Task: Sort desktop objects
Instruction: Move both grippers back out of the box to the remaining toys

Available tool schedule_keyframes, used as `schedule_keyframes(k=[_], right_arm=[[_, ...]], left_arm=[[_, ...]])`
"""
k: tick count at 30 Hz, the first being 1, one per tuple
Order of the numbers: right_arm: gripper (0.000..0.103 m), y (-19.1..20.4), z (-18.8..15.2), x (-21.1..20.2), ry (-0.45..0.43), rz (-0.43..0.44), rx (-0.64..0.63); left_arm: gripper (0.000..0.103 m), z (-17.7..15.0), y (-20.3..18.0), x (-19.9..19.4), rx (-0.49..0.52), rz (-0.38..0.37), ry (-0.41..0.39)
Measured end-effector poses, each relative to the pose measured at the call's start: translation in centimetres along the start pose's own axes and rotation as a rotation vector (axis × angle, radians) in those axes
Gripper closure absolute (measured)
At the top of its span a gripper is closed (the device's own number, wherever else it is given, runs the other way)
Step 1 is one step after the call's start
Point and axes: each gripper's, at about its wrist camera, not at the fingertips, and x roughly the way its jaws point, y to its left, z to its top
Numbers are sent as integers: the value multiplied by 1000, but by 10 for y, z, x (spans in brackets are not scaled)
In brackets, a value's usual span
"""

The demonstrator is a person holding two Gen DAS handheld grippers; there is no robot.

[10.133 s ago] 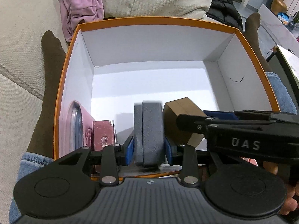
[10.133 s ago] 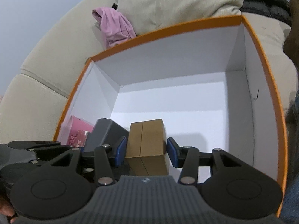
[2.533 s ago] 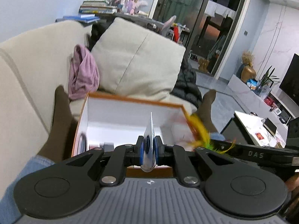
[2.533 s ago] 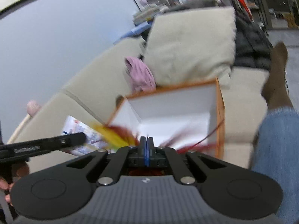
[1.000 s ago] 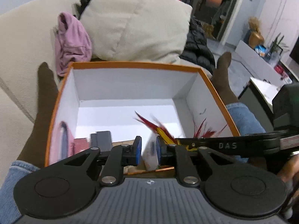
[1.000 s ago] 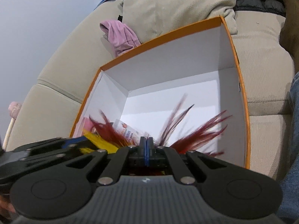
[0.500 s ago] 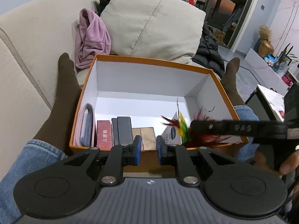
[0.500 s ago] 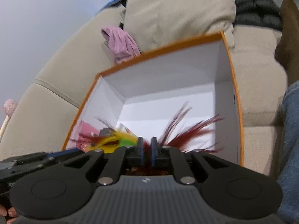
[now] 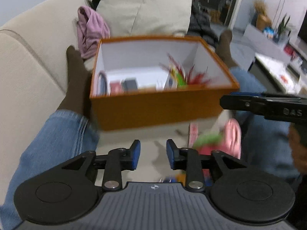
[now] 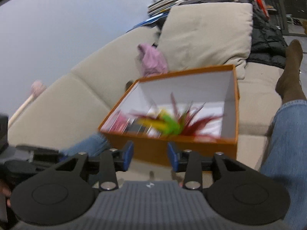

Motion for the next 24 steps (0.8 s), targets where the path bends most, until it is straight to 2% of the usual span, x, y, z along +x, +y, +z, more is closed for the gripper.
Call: schedule_keyframes(k=[1, 3, 6, 12, 17, 20, 21, 24], right_arm=[[53, 7, -8, -1, 22, 1, -28], [52, 18, -22, -1, 61, -5, -74], [47, 33, -42, 2, 130, 3, -139], [46, 55, -73, 12, 262, 24, -251], [44, 69, -90, 19, 316, 21, -334], [44, 78, -92, 17, 310, 51, -380], [44, 81, -92, 19, 309, 58, -396], [44, 87, -96, 22, 321, 75, -423]], left_arm=[[63, -8, 0, -3, 7, 13, 18], [51, -20, 1, -9, 15, 34, 44], [51, -38, 1, -19, 60, 59, 82], [48, -70, -11, -27, 171, 108, 167], [46, -85, -13, -22, 157, 186, 228], [46, -92, -10, -17, 122, 157, 255], [49, -94, -9, -14, 113, 143, 265], [53, -96, -8, -10, 89, 137, 251]])
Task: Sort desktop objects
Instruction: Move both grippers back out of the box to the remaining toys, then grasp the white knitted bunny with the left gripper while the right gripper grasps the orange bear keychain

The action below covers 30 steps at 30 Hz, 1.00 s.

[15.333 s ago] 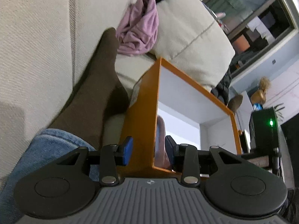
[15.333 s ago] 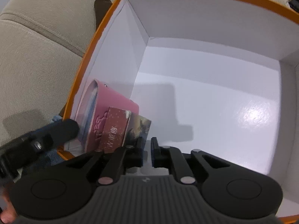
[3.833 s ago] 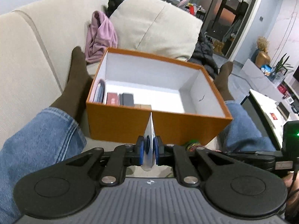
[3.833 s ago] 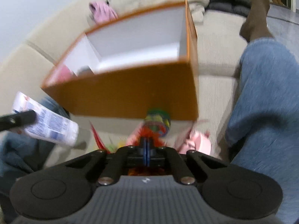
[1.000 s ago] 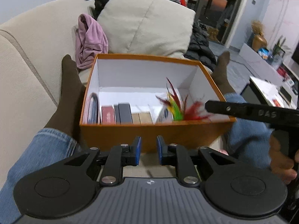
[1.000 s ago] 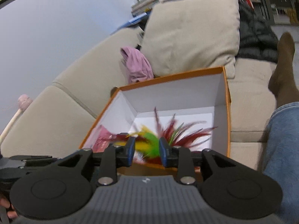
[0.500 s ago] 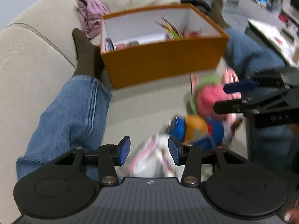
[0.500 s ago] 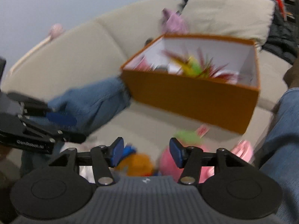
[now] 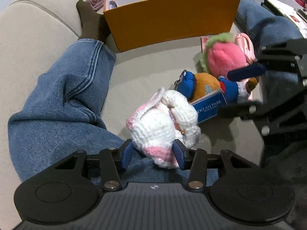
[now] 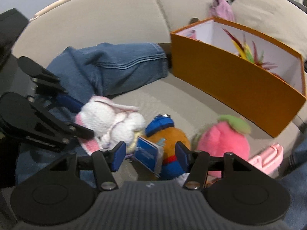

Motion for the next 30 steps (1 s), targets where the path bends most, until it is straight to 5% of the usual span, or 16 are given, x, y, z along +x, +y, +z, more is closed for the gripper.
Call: schedule_keyframes(k=[5, 14, 16, 19, 30], right_arm=[[43, 14, 2, 12, 22, 29, -57], [39, 19, 28, 26, -49, -56, -86], [56, 12, 36, 38, -37, -97, -49], [67, -4, 45, 56, -9, -160, 20], [67, -36, 49, 59, -24, -191, 125]], left_arm=[[55, 8, 8, -2, -76, -32, -58], [58, 48, 16, -8, -164, -56, -174], [58, 57, 25, -6, -215, -88, -201], [58, 64, 36, -6, -288, -104, -245], [56, 52, 60, -20, -362, -93, -299]])
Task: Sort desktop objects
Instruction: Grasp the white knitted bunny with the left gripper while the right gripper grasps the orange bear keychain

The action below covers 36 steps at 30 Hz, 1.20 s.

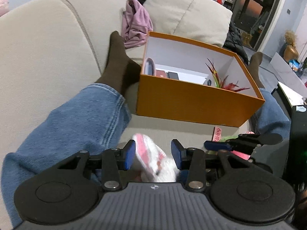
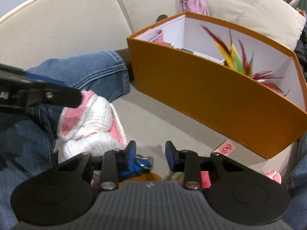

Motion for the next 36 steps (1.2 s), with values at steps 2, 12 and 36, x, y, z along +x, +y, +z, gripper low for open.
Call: schedule_keyframes(k=[2, 12, 36], right_arm=[[67, -4, 1, -6, -15, -3, 13], [66, -17, -9, -45, -59, -1, 36], [49, 54, -69, -23, 123, -82, -419]], left_arm=[[56, -3, 5, -8, -8, 3, 3], [56, -27, 19, -7, -65, -5, 136], [38, -21, 19, 71, -274, -17, 154]])
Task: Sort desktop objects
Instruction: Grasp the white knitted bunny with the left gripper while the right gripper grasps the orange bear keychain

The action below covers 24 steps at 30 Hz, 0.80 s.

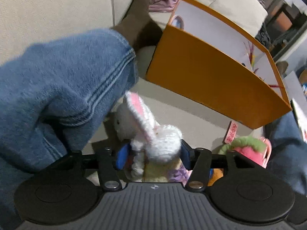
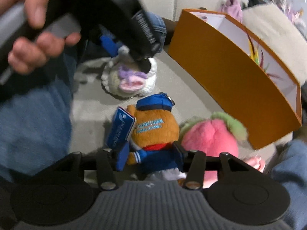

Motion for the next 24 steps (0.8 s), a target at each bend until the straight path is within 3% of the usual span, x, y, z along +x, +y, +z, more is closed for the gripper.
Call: schedule_keyframes(k=[3, 6, 11, 15, 18, 20, 24], right_arm=[[41, 6, 0, 10, 15, -9, -39], [41, 13, 1, 15, 7, -32, -83], [45, -3, 6, 23, 6, -9, -15], [51, -31, 11, 20, 13, 66, 155], [53, -59, 12, 17, 7, 182, 341], [53, -78, 12, 15, -15, 267, 473], [53, -109, 20, 10, -75, 339, 639]], left_arm=[[39, -1, 0, 5, -4, -8, 5], [41, -2, 0, 3, 3, -12, -3], [44, -2, -2, -1, 28, -8, -15], [47, -4, -6, -8, 64, 7, -29], [49, -4, -5, -15, 78, 4, -30], [49, -3, -4, -20, 91, 7, -34], [49, -3, -3, -30, 113, -14, -55]])
